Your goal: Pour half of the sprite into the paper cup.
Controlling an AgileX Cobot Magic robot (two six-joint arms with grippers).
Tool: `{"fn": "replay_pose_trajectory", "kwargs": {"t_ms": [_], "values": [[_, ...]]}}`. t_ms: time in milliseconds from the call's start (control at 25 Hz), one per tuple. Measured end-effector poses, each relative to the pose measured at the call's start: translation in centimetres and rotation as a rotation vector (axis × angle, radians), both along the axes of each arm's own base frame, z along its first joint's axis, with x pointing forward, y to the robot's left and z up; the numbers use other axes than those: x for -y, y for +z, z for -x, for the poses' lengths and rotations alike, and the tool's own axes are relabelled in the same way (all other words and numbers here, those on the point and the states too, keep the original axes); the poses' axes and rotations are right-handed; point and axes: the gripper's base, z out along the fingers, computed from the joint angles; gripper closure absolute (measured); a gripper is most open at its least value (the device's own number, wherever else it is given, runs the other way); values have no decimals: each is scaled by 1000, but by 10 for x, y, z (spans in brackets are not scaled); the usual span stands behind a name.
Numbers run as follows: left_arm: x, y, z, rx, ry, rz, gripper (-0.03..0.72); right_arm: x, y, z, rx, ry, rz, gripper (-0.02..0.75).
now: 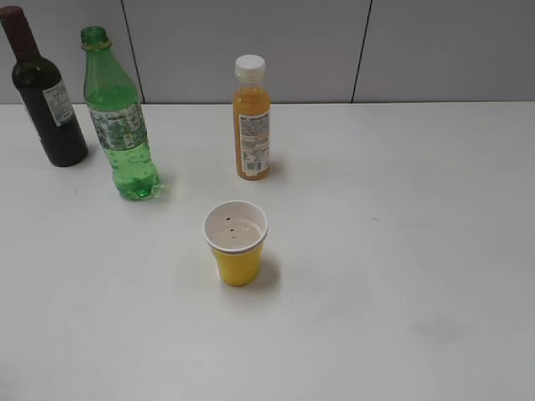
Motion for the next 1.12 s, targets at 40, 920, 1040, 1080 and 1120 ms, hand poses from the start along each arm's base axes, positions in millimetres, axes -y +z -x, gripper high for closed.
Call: {"fn": "replay_pose_trajectory", "kwargs": {"t_ms": [40, 920, 1040, 1080, 1120], "values": [[1, 2, 4, 15, 0, 11, 97, 0, 0, 0, 0, 0, 0, 164], [-1, 10, 75, 274, -6, 39, 97, 0, 0, 0, 0, 0, 0, 164], [-1, 10, 87, 345, -7, 41, 97, 0, 0, 0, 0, 0, 0, 164], [-2, 9, 90, 367, -7, 42, 97, 0, 0, 0, 0, 0, 0, 164], [-2, 9, 94, 389, -7, 42, 97, 0, 0, 0, 0, 0, 0, 164]]}}
